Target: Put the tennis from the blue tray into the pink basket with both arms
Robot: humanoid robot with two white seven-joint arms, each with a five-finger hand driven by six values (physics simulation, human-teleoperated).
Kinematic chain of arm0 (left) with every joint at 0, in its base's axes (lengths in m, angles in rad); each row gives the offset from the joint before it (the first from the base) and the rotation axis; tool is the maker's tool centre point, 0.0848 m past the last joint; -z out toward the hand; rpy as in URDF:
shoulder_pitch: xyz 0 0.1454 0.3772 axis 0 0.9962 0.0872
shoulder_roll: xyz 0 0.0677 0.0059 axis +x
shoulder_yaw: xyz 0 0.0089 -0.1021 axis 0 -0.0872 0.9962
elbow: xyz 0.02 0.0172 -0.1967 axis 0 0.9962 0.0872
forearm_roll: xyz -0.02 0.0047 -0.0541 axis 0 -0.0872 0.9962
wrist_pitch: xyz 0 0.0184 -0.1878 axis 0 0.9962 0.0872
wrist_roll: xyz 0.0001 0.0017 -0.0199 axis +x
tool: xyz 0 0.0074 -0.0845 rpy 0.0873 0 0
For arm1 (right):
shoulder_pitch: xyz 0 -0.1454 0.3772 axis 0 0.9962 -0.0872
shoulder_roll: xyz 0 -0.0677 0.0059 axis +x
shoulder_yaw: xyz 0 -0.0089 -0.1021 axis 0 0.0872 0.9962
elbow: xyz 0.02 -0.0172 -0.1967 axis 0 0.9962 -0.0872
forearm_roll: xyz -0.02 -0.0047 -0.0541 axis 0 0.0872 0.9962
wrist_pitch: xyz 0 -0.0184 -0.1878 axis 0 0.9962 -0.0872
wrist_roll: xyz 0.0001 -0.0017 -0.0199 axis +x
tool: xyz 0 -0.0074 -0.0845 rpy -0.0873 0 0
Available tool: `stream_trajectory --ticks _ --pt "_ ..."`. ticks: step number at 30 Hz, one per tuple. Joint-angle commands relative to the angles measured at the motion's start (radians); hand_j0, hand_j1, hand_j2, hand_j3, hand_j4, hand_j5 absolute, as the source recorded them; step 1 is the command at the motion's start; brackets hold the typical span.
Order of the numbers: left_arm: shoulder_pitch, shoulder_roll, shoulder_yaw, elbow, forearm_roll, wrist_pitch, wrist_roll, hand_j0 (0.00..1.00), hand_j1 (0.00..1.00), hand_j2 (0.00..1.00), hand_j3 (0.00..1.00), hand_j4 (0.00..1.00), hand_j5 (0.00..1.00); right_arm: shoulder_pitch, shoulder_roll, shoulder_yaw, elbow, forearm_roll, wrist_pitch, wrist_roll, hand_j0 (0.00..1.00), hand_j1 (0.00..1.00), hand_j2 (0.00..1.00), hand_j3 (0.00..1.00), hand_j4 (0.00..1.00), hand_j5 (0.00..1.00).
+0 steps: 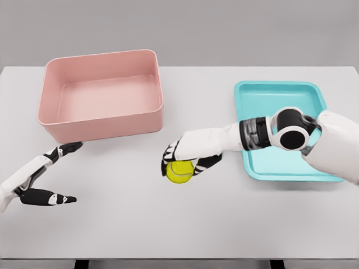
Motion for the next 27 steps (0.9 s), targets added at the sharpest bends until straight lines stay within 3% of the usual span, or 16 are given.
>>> stream_trajectory --ticks 1,4,5,8,9,16,18,20,24,25,27 --pt "0.0 0.0 -0.001 -0.006 0.009 0.0 0.0 1.0 1.0 1.0 1.0 1.0 1.0 0.0 0.028 0.02 -0.004 0.014 0.006 -0.001 0.52 0.52 0.52 0.52 0.52 0.52" --pt "0.0 0.0 0.0 -0.007 0.009 0.0 0.001 1.0 1.0 1.0 1.0 1.0 1.0 0.003 0.046 0.014 0.018 0.062 0.006 -0.001 0.56 0.56 0.56 0.56 0.56 0.56" --pt "0.0 0.0 0.0 -0.007 0.007 0.0 0.001 1.0 1.0 1.0 1.0 1.0 1.0 0.003 0.049 0.01 0.018 0.065 0.006 -0.001 0.73 0.73 0.73 0.73 0.73 0.73" --pt "0.0 -0.001 -0.001 -0.009 0.007 0.0 0.001 1.0 1.0 1.0 1.0 1.0 1.0 0.003 0.063 0.005 0.018 0.111 0.008 -0.001 0.95 0.95 0.95 0.95 0.95 0.95" --pt "0.0 -0.001 -0.003 -0.009 0.007 0.0 0.001 1.0 1.0 1.0 1.0 1.0 1.0 0.003 0.063 0.005 0.016 0.112 0.006 -0.001 0.98 0.98 0.98 0.98 0.98 0.98" --pt "0.005 -0.004 -0.011 -0.032 -0.014 0.0 0.001 1.0 1.0 1.0 1.0 1.0 1.0 0.0 0.049 -0.016 0.006 0.109 0.001 -0.001 1.0 1.0 1.0 1.0 1.0 1.0" --pt "0.002 -0.007 -0.011 -0.041 -0.031 0.0 0.001 1.0 1.0 1.0 1.0 1.0 1.0 0.008 0.02 -0.157 -0.013 0.103 -0.025 -0.001 1.0 1.0 1.0 1.0 1.0 1.0" --pt "0.0 -0.015 -0.011 -0.045 -0.051 0.0 0.001 1.0 1.0 1.0 1.0 1.0 1.0 0.031 -0.057 -0.329 -0.079 0.095 -0.084 -0.001 1.0 1.0 1.0 1.0 1.0 1.0" --pt "0.0 -0.021 -0.017 -0.048 -0.052 0.0 0.001 1.0 1.0 1.0 1.0 1.0 1.0 0.104 -0.251 -0.503 -0.105 0.034 -0.178 -0.001 1.0 1.0 1.0 1.0 1.0 1.0" --pt "0.0 -0.03 -0.018 -0.059 -0.054 0.0 0.001 1.0 1.0 1.0 1.0 1.0 1.0 0.164 -0.327 -0.598 -0.096 -0.044 -0.192 -0.001 1.0 1.0 1.0 1.0 1.0 1.0" --pt "-0.009 -0.055 -0.02 -0.061 -0.063 0.0 0.0 1.0 1.0 1.0 1.0 1.0 1.0 0.3 -0.388 -0.803 -0.068 -0.107 -0.192 -0.001 1.0 1.0 1.0 1.0 1.0 1.0"
